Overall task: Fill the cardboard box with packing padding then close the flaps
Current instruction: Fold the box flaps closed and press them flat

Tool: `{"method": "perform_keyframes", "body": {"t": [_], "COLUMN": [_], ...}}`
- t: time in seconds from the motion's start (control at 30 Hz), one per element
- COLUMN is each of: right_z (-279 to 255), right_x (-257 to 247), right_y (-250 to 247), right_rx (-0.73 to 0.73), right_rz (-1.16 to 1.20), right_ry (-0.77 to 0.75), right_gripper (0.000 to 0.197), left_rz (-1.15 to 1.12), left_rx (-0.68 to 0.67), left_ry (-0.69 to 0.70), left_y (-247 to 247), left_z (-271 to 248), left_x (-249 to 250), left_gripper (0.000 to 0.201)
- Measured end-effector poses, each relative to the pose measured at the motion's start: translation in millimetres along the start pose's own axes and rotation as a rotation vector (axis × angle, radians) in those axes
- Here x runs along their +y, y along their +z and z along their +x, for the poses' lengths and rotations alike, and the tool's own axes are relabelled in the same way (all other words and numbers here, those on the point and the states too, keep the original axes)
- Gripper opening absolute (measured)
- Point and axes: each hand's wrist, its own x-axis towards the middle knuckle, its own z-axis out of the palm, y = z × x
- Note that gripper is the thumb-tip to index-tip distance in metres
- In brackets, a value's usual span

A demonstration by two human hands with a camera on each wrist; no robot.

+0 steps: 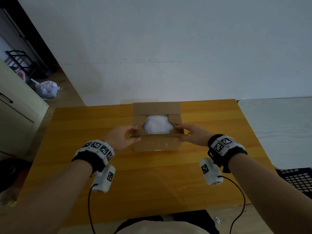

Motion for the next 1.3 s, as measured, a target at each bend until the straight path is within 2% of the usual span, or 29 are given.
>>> {"method": "perform_keyframes", "body": {"t": [0.13, 0.23, 0.33, 0.43, 0.57, 0.7, 0.83, 0.93, 1.03, 1.13, 1.23, 1.3], "right_z": [4.3, 9.6, 16.6, 21.9, 25.1, 27.0, 30.4, 36.3, 43.4, 44.9, 38.4, 33.0], "right_x": [-4.8, -7.1, -8.5, -9.2, -4.8, -3.2, -18.7, -31.2, -36.1, -38.4, -41.2, -41.5], "right_y": [-2.4, -1.9, -0.8, -0.1, 1.4, -0.5, -10.3, -19.7, -24.6, -25.3, -23.2, -20.0], "right_rx": [0.177, 0.298, 0.340, 0.353, 0.361, 0.379, 0.339, 0.257, 0.193, 0.193, 0.245, 0.268], "right_rz": [0.012, -0.026, -0.049, -0.111, -0.155, -0.153, -0.299, -0.393, -0.480, -0.534, -0.558, -0.578], "right_ry": [-0.027, -0.015, 0.001, 0.015, 0.072, 0.089, 0.003, -0.034, -0.046, -0.082, -0.132, -0.169], "right_gripper": [0.050, 0.045, 0.043, 0.044, 0.062, 0.087, 0.104, 0.113, 0.119, 0.120, 0.110, 0.093], "left_rz": [-0.094, -0.149, -0.131, -0.095, -0.051, -0.021, 0.114, 0.248, 0.363, 0.496, 0.575, 0.594], "left_rx": [0.111, 0.192, 0.230, 0.255, 0.238, 0.224, 0.065, -0.044, -0.054, -0.001, -0.001, -0.021], "left_ry": [-0.048, -0.093, -0.116, -0.141, -0.168, -0.123, -0.085, -0.070, -0.058, -0.007, 0.058, 0.102], "left_y": [-2.3, -1.8, 0.2, 2.5, 3.9, -3.4, -18.8, -29.4, -32.6, -31.9, -32.8, -32.1], "left_z": [6.4, 16.8, 29.4, 40.1, 48.3, 57.3, 70.0, 77.4, 80.7, 78.6, 74.6, 71.2], "left_x": [8.7, 10.0, 7.9, 4.5, -0.4, -0.8, 8.0, 16.0, 21.2, 26.5, 30.9, 34.0], "left_gripper": [0.059, 0.058, 0.056, 0.063, 0.079, 0.107, 0.126, 0.131, 0.132, 0.121, 0.104, 0.088]}}
